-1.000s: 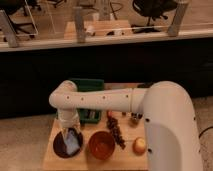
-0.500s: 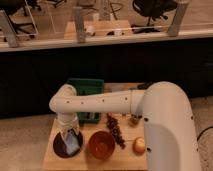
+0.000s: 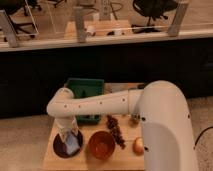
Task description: Wipe red bowl with sponge
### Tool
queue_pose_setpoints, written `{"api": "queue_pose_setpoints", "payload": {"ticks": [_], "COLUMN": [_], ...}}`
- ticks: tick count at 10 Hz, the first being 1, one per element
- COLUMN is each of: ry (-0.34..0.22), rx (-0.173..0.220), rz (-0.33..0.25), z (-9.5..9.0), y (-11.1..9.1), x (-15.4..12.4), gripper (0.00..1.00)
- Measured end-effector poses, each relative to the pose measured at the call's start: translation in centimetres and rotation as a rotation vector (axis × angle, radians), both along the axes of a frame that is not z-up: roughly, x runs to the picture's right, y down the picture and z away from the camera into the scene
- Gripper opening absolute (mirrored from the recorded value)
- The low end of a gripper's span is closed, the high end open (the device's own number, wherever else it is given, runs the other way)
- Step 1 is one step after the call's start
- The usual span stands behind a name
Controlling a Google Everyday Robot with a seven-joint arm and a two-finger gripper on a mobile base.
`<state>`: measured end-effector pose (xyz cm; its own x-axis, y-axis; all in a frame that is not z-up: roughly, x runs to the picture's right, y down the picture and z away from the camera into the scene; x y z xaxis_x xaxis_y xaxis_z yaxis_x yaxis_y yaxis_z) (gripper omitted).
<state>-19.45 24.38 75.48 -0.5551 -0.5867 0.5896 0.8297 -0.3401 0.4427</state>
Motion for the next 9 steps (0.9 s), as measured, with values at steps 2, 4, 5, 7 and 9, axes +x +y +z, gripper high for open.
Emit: {"api": "queue_pose_setpoints", "payload": {"ticks": [2,4,5,7,9], "ry": [0.004,-0.001,0.002,-0.002,0.001], "rx": [0.002,0.001,-0.004,-0.007,-0.005], "rz": [-0.02,-0.034,-0.039,-0.034,-0.016], "z": [0.01,-0.05,-0.02,-0.11,-0.36], "y": [0.27,0.51,0.63,0.63,0.28], "x": [0.14,-0.01,0.19,0.1,0.4], "gripper": [0.56,0.42,0.3,0.19,0.18]}}
